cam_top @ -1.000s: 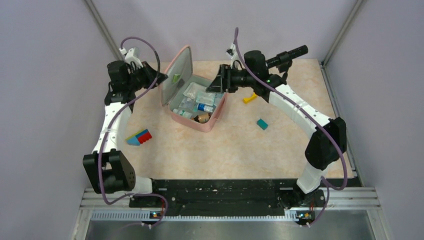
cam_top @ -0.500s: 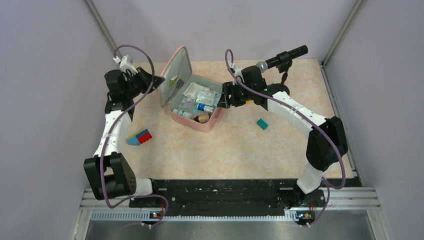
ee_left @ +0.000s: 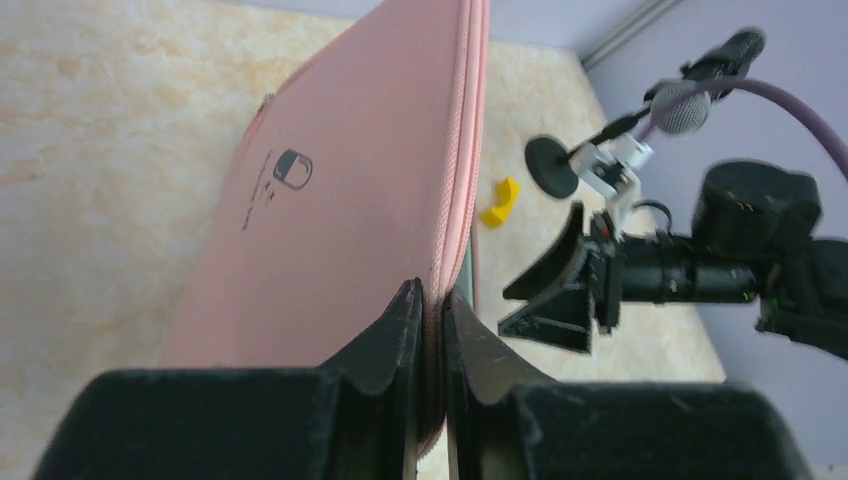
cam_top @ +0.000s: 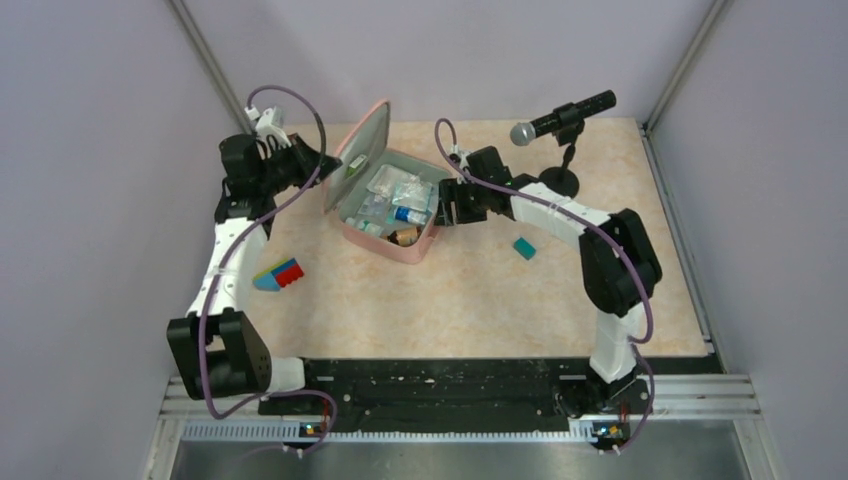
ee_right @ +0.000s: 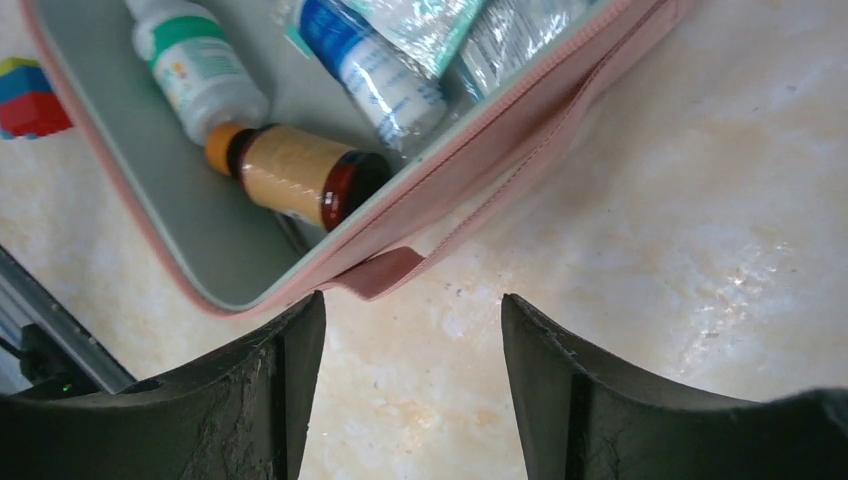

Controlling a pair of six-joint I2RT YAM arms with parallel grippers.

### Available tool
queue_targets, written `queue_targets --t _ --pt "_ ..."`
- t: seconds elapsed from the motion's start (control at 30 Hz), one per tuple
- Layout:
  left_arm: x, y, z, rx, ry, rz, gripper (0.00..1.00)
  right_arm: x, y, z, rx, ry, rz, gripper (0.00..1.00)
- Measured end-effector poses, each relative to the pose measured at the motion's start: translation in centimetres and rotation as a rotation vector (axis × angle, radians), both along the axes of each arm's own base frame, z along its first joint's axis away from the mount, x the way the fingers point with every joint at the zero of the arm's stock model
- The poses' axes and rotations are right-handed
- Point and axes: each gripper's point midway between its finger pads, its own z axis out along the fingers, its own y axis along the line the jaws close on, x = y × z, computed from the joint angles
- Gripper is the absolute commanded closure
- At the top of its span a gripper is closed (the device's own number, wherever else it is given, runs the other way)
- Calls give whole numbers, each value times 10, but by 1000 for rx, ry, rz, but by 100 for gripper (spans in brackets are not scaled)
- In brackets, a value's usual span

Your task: Organize the medicine kit

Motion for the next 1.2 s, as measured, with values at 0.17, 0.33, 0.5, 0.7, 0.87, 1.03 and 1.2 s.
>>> queue_targets --t 0.17,0.33,0.5,0.7,0.87,1.03,1.2 --pt "-17 -21 -6 36 20 -94 100 4 5 -40 -30 84 -15 42" --pt "-24 -18 -17 76 37 -65 100 14 13 -46 -20 95 -14 42" --pt "-33 -28 -18 172 27 -86 100 16 21 -37 18 89 -2 40" --pt "-58 -35 -37 152 42 -149 51 13 21 -33 29 77 14 39" --pt "-111 -77 -82 109 176 -301 15 -24 0 -11 30 73 41 36" --pt "-108 -59 -87 156 244 -220 8 -49 -18 45 64 -62 108 35" --pt "-83 -22 -81 188 308 -23 15 -42 -16 65 75 -149 142 36"
